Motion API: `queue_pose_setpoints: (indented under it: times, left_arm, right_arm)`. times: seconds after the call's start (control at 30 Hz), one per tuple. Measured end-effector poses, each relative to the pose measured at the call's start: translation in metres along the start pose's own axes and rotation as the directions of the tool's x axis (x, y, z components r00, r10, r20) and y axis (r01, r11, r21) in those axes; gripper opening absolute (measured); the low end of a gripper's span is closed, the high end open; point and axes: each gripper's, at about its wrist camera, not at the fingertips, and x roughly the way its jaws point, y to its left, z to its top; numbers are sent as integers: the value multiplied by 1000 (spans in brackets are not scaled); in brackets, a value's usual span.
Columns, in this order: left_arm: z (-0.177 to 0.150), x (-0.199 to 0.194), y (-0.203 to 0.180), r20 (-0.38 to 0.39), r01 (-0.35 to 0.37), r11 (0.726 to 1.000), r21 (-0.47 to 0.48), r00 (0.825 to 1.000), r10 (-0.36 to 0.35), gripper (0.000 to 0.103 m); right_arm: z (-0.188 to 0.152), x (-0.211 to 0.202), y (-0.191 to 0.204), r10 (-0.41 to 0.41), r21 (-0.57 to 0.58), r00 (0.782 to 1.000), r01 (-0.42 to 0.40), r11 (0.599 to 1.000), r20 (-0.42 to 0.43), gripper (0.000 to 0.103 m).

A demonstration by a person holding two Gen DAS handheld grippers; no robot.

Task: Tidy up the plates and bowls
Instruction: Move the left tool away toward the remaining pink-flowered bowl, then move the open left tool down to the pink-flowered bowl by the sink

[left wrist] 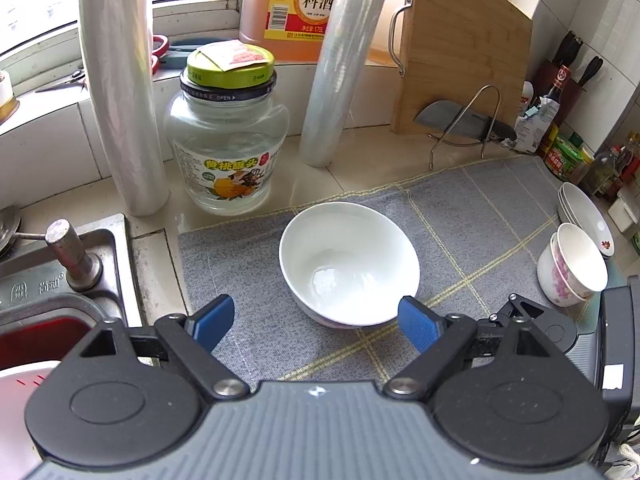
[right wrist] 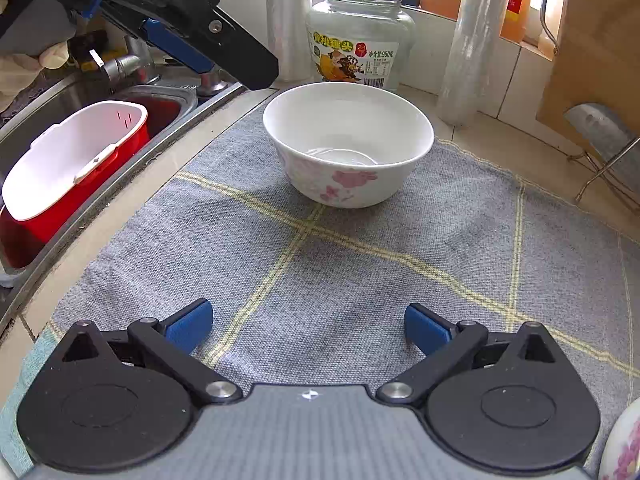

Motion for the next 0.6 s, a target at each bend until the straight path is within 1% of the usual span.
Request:
queue_pose_setpoints:
  times: [0.03, 0.1, 0.23, 0.3, 0.4, 0.43, 0.5, 0.6]
  left_arm:
    - [-1, 1, 2, 1, 1, 1000, -5, 1000, -1, 88]
    - [-1, 3, 4, 1, 3, 1000, -14, 1000, -3, 88]
    - [0, 7, 5, 0, 24, 999, -22, 1000, -24, 88]
    - [1, 8, 2, 2, 32, 999, -15, 999, -32, 88]
    - [1, 9, -3, 6, 43, 999, -9, 999, -43, 88]
    - [2, 9, -5, 5, 47, 999, -8, 999, -46, 89]
    - [3, 11, -9, 1, 54, 999, -3, 999, -54, 89]
    - [4, 12, -14, -1, 55, 998, 6, 998, -55, 89]
  right_arm:
    - [1, 2, 2, -17, -5, 1000, 17, 1000, 8, 103]
    - [3, 3, 1, -21, 4, 1000, 21, 1000, 1, 103]
    - [5, 3, -4, -1, -7, 1000, 1, 1000, -28, 103]
    - [3, 2, -6, 12, -19, 1000, -12, 1000, -16, 103]
    - [-8, -1, -7, 17, -39, 999, -16, 999, 36, 103]
    - [-8, -1, -8, 17, -42, 999, -16, 999, 28, 103]
    - [-5, -3, -8, 22, -41, 1000, -22, 999, -13, 103]
    - [-3, -2, -7, 15, -40, 1000, -16, 999, -27, 103]
